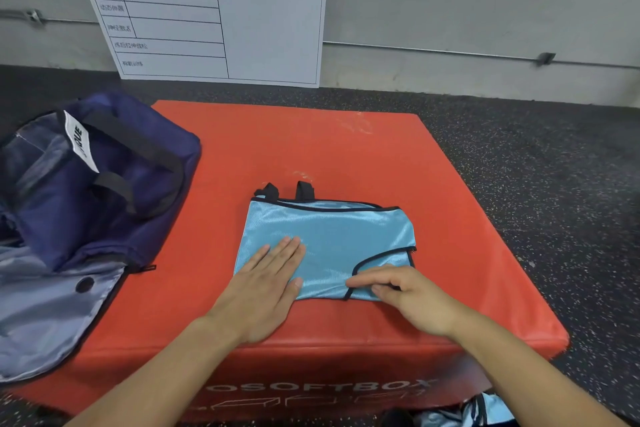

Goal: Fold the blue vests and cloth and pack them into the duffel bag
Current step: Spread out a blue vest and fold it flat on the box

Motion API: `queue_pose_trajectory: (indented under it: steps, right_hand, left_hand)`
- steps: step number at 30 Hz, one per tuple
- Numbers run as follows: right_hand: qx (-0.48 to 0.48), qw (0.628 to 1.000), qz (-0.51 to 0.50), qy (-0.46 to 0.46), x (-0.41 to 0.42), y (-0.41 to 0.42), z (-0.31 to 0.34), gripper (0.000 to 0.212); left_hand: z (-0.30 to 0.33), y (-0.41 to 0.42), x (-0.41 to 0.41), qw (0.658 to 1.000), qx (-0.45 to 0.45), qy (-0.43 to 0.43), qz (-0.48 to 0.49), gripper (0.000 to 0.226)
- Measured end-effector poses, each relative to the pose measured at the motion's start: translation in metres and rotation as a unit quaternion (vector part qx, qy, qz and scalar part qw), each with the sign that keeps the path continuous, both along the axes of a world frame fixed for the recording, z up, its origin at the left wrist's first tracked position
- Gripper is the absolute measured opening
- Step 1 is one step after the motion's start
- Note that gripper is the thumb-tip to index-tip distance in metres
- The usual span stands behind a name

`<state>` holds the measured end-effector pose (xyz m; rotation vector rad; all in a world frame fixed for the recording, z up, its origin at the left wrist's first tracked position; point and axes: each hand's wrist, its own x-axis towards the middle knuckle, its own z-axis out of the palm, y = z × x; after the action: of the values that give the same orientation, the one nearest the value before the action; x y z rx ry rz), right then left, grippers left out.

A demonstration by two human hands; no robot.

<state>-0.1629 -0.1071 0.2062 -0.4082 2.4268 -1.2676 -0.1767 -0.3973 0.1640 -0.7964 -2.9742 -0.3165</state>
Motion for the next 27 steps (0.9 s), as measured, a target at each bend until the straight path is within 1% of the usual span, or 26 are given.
queue_pose_trajectory:
  steps: [2,4,5,6,8,9,10,13,15,17,20,23,27]
  right_hand:
    - [-0.006,1.0,0.003,-0.004,-0.001,0.004,-0.001,0.041]
    - [0.013,1.0,0.012,0.014,-0.002,0.004,-0.001,0.038]
    - [0.026,0.999,0.005,0.046,-0.003,0.002,-0.001,0.035]
    - [0.043,0.994,-0.01,0.1,-0.006,0.0,-0.001,0.033]
    - [0.083,0.967,-0.036,0.24,-0.013,-0.005,-0.001,0.024]
    - [0.094,0.951,-0.038,0.292,-0.018,-0.008,-0.001,0.022]
    - [0.104,0.943,-0.031,0.314,-0.023,-0.013,-0.001,0.023]
    - [0.173,0.943,0.044,0.281,-0.04,-0.032,-0.004,0.038]
    - [0.22,0.938,0.082,0.257,-0.052,-0.048,-0.009,0.043]
    - [0.262,0.935,0.083,0.226,-0.067,-0.061,-0.011,0.047]
    - [0.315,0.929,0.078,0.178,-0.089,-0.074,-0.01,0.054]
    - [0.335,0.927,0.064,0.155,-0.107,-0.082,-0.009,0.055]
    - [0.296,0.947,0.032,0.121,-0.126,-0.087,-0.001,0.049]
  left_hand:
    - [0.0,0.0,-0.001,1.0,0.005,0.001,-0.001,0.067]
    - [0.0,0.0,-0.001,1.0,0.011,0.0,0.0,0.067]
    - [-0.001,0.0,-0.002,1.0,0.013,-0.001,0.0,0.067]
    - [0.0,0.0,-0.002,1.0,0.015,-0.002,0.0,0.068]
    - [0.001,0.001,-0.002,1.0,0.016,-0.009,0.002,0.07]
    - [0.001,0.001,-0.002,1.0,0.012,-0.012,0.008,0.071]
    - [0.001,0.0,-0.004,1.0,0.007,-0.013,0.018,0.072]
    - [-0.001,-0.007,-0.014,0.997,0.003,-0.001,0.079,0.08]
    - [-0.002,-0.015,-0.023,0.993,-0.003,0.0,0.122,0.085]
    - [-0.001,-0.021,-0.03,0.99,-0.004,-0.009,0.142,0.088]
    - [-0.002,-0.02,-0.033,0.99,0.013,-0.018,0.137,0.088]
    - [-0.003,-0.022,-0.032,0.992,0.023,-0.015,0.127,0.085]
    - [-0.001,-0.027,-0.031,0.993,0.021,-0.011,0.118,0.083]
